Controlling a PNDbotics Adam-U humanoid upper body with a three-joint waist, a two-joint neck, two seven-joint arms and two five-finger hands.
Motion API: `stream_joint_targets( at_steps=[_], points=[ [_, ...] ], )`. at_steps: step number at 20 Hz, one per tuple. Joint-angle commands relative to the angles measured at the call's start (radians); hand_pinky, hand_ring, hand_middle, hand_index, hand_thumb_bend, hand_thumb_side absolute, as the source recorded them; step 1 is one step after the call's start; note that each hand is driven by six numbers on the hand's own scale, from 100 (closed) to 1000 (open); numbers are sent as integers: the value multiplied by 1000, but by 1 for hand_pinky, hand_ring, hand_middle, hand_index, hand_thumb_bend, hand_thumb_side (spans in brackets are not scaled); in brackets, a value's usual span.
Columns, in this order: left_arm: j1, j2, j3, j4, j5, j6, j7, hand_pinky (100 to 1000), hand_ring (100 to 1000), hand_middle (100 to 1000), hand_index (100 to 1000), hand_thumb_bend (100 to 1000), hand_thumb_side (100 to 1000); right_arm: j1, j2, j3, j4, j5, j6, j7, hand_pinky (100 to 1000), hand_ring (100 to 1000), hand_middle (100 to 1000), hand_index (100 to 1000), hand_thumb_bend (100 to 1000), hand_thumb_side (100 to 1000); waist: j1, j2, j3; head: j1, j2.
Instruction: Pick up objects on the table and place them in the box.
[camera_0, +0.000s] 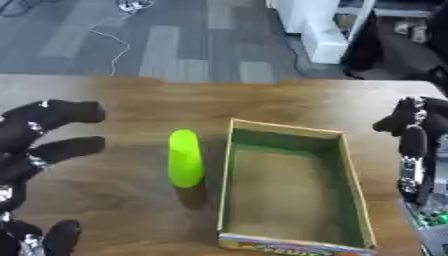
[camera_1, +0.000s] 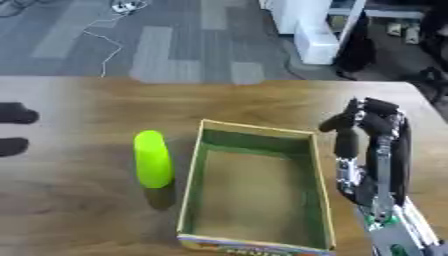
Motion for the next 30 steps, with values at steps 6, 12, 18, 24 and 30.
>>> stream_joint_targets(
  at_steps=[6, 12, 18, 24, 30],
  points=[
    [34, 42, 3, -17, 12, 111, -421, 717, 773, 861, 889, 751, 1000, -7, -32, -11, -13, 5, 8, 27, 193, 258, 232, 445, 160, 1000, 10, -12, -9, 4, 7],
    [3, 100, 28, -17, 42, 221, -728, 916, 880, 943, 971, 850, 1000, -6, -34, -8, -13, 11, 5, 55, 192, 260, 235, 444, 154, 1000, 14, -15, -13, 33, 6],
    [-28, 130, 39, -17, 30, 314, -732, 973, 930, 980, 986, 920, 1000, -13, -35, -8, -13, 5, -1, 60, 194, 261, 236, 444, 156, 1000, 17, -13, -21, 53, 10],
    [-54, 149, 31, -17, -1, 380, -584, 972, 923, 965, 950, 1000, 1000, -19, -38, -8, -13, -2, -7, 66, 195, 262, 237, 443, 157, 1000, 20, -14, -27, 60, 10],
    [-80, 169, 2, -17, -4, 419, -626, 971, 931, 943, 934, 1000, 1000, -22, -40, -9, -13, -7, -10, 71, 195, 262, 237, 443, 156, 1000, 22, -14, -33, 74, 7]
  ],
)
